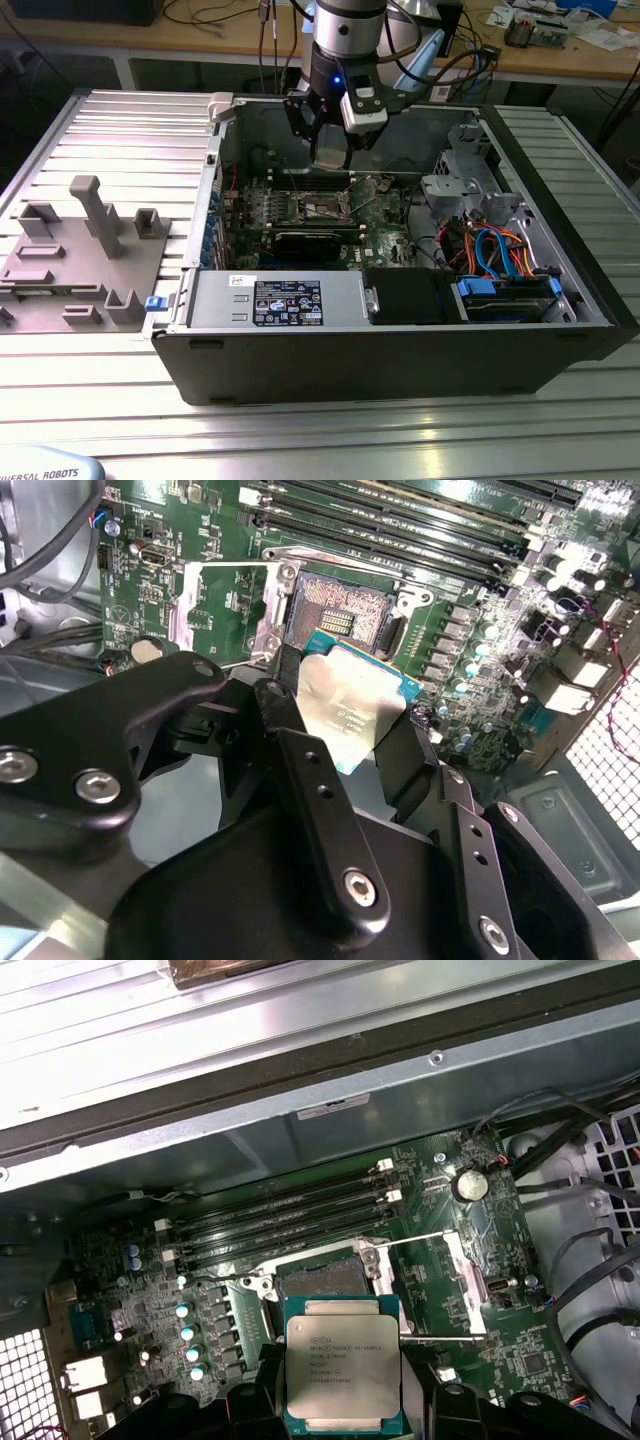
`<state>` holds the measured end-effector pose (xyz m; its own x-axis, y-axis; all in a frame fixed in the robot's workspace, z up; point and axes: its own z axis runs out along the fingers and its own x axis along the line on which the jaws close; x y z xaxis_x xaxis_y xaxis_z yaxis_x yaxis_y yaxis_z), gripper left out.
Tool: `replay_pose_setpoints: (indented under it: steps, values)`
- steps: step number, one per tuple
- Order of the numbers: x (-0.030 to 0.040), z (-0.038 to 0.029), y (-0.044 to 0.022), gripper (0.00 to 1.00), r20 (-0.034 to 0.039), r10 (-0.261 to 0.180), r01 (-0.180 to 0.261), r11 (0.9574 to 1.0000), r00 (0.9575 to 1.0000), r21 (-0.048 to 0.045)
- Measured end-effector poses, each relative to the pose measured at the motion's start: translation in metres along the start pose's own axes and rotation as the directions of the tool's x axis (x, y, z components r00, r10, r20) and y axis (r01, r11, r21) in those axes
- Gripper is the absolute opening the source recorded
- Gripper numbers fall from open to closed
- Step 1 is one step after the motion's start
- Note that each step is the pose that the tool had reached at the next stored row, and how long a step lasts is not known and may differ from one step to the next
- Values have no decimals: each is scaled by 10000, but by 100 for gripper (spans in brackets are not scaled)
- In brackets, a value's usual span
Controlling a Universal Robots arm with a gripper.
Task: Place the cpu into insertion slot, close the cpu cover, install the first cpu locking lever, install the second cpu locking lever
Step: 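Place the cpu into insertion slot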
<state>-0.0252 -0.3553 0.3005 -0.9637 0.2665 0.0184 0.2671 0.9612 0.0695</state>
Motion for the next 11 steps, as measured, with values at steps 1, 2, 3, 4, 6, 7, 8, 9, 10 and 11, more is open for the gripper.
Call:
replay_pose_setpoints:
  steps: [1,2,3,4,6,7,8,9,10,11]
  values:
    - [0,1,0,54,2,27,-27,10000,10000,0]
    - [0,2,0,54,3,51,-51,10000,10000,-2]
    - [0,3,0,54,5,73,-73,10000,10000,-1]
    - [0,4,0,54,6,89,-89,10000,10000,-1]
    - [0,7,0,54,10,144,-144,9999,9999,-3]
    - [0,8,-1,54,12,177,-177,9998,9998,-3]
    - [0,9,-1,54,13,187,-187,9998,9998,-3]
    - [0,9,-1,54,14,198,-198,9998,9998,-3]
    - [0,10,-1,54,15,206,-206,9998,9998,-3]
    - [0,11,-1,54,15,217,-217,9998,9998,-4]
